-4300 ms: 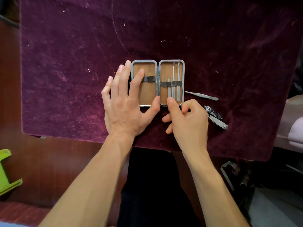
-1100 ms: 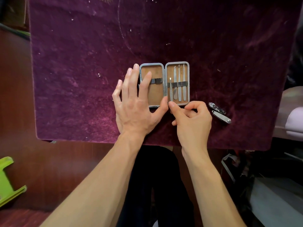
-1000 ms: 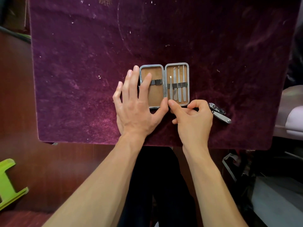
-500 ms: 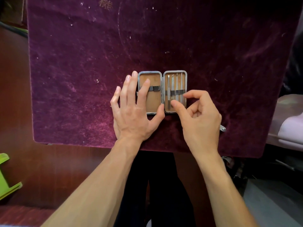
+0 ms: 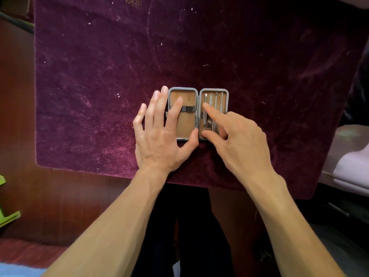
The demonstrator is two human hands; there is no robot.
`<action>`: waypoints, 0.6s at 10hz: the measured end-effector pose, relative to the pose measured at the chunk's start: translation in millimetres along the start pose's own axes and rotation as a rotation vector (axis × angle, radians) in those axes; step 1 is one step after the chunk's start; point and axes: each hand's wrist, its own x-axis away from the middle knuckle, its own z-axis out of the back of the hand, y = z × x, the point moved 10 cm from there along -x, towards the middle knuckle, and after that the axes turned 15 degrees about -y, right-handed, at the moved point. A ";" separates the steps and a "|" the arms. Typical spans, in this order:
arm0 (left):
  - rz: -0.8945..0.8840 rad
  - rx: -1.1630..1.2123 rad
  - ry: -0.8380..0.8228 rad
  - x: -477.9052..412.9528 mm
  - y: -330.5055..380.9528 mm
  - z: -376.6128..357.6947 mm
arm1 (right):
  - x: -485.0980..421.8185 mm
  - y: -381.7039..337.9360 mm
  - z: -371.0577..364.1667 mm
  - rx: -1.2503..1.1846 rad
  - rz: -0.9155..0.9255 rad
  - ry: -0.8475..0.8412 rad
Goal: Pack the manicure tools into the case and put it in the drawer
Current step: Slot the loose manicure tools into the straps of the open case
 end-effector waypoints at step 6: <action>0.000 0.005 0.003 -0.1 -0.4 0.1 | -4.4 1.8 -2.4 0.039 -0.027 -0.014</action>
